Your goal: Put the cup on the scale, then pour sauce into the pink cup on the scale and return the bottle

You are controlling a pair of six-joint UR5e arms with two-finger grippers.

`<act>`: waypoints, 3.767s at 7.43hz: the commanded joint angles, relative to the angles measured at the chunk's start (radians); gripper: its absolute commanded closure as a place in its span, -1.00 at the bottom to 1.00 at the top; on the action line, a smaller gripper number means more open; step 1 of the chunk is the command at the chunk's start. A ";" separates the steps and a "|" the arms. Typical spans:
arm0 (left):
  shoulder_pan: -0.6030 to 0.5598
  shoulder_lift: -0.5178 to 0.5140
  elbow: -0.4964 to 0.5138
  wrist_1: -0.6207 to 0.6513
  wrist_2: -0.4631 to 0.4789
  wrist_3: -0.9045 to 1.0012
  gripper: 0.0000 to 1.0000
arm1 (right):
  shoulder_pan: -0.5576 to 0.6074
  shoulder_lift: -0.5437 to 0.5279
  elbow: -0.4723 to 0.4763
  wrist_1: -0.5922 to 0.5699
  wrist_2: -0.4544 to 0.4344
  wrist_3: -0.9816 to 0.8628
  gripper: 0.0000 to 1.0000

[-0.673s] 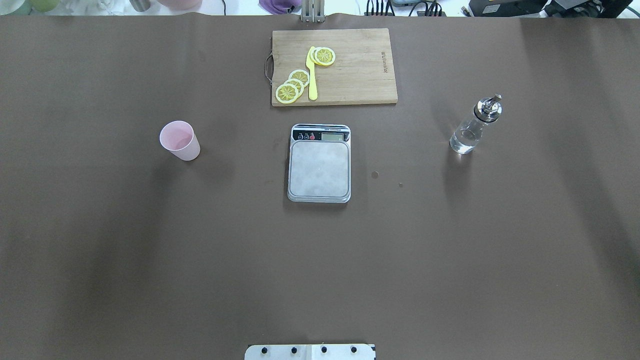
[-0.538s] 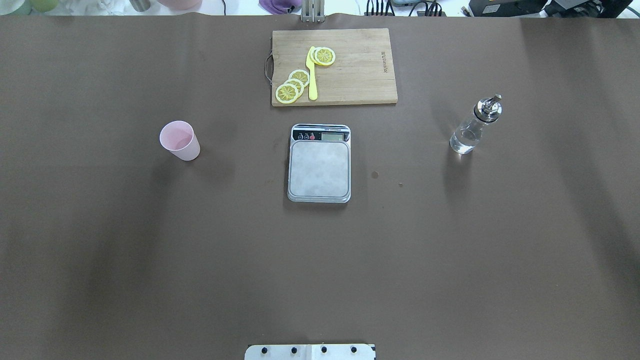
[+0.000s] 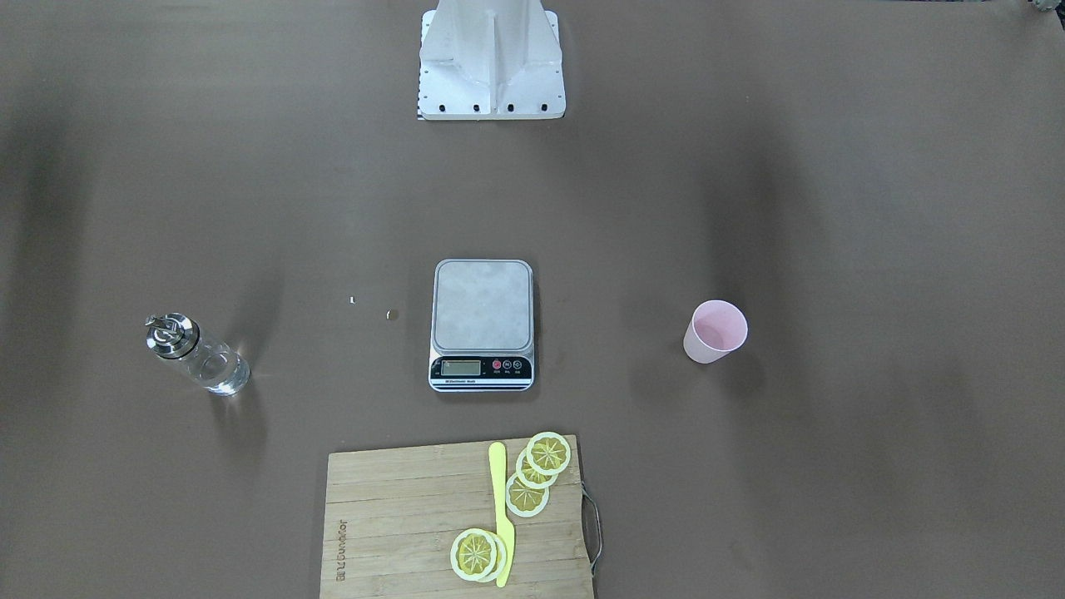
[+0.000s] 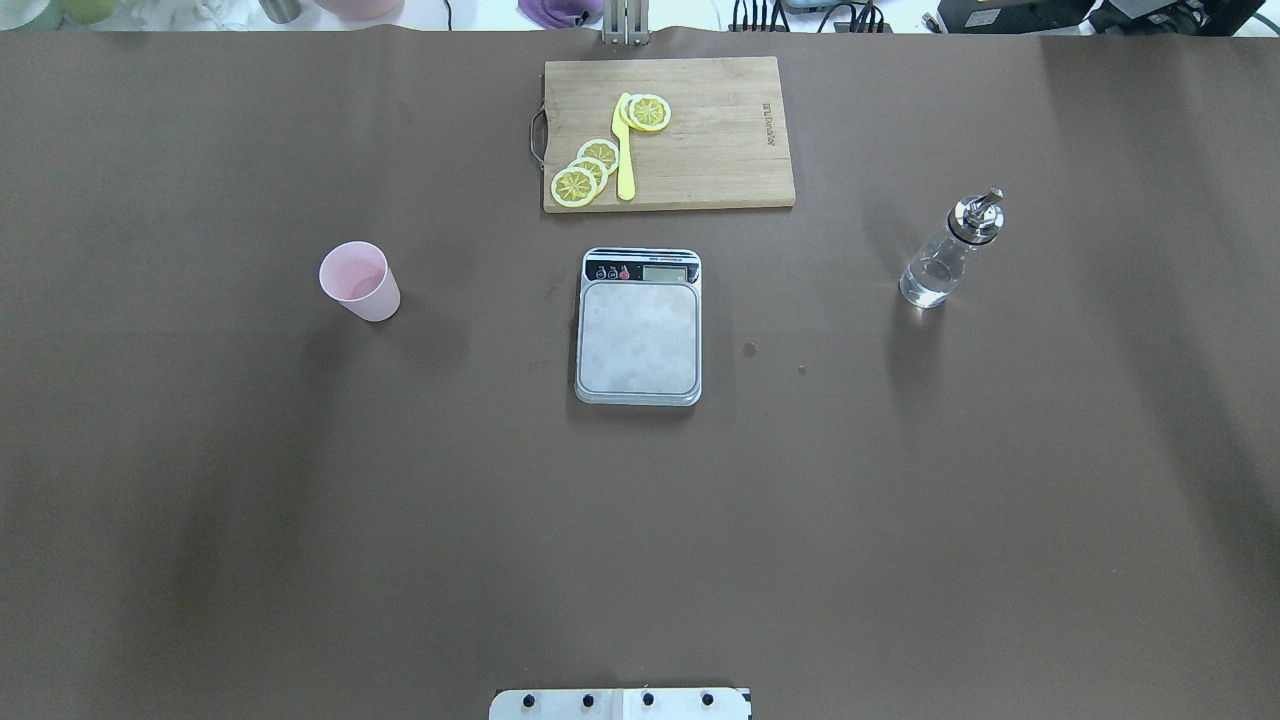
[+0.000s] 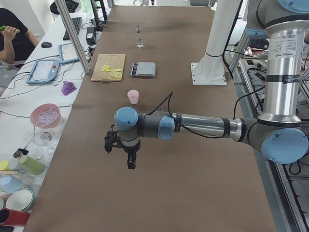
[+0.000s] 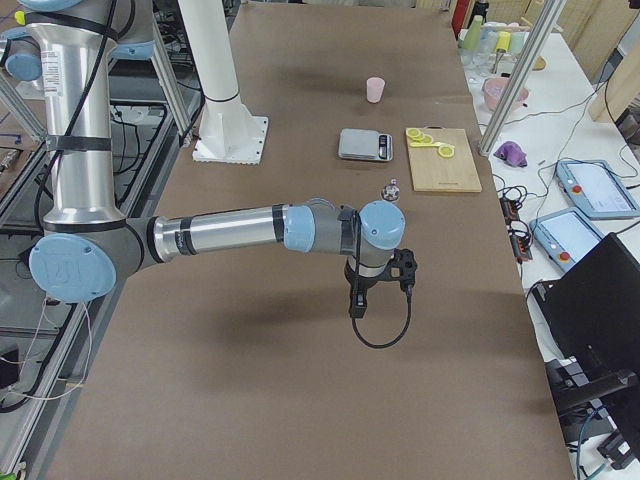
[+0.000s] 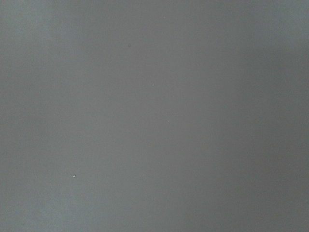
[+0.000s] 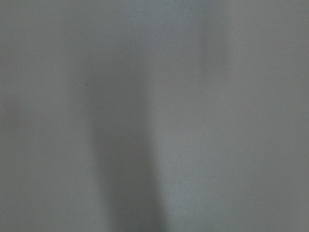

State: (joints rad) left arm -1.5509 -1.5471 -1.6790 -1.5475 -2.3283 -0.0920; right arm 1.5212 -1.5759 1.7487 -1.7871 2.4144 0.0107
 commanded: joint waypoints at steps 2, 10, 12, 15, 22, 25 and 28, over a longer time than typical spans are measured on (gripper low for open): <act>0.002 -0.001 0.002 0.000 0.001 0.000 -0.97 | 0.001 -0.010 0.024 -0.009 -0.001 0.002 -1.00; 0.009 -0.057 -0.011 -0.022 0.000 0.000 -0.97 | 0.002 -0.032 0.048 -0.011 -0.011 0.002 -1.00; 0.009 -0.051 -0.011 -0.022 -0.002 0.012 -0.97 | 0.007 -0.035 0.049 -0.012 -0.008 0.002 -1.00; 0.011 -0.051 -0.015 -0.023 -0.002 0.012 -0.97 | 0.010 -0.035 0.058 -0.012 -0.002 0.002 -1.00; 0.187 -0.213 -0.085 -0.043 0.009 -0.412 -0.97 | 0.008 -0.050 0.098 -0.015 0.002 0.002 -1.00; 0.364 -0.315 -0.137 -0.049 0.029 -0.781 -0.97 | 0.008 -0.052 0.101 -0.014 0.000 0.002 -1.00; 0.524 -0.389 -0.107 -0.052 0.142 -0.913 -0.97 | 0.008 -0.049 0.101 -0.014 0.002 0.003 -1.00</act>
State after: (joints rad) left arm -1.0860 -1.9062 -1.8003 -1.5983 -2.2087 -0.9720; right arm 1.5294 -1.6262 1.8484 -1.8009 2.4148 0.0126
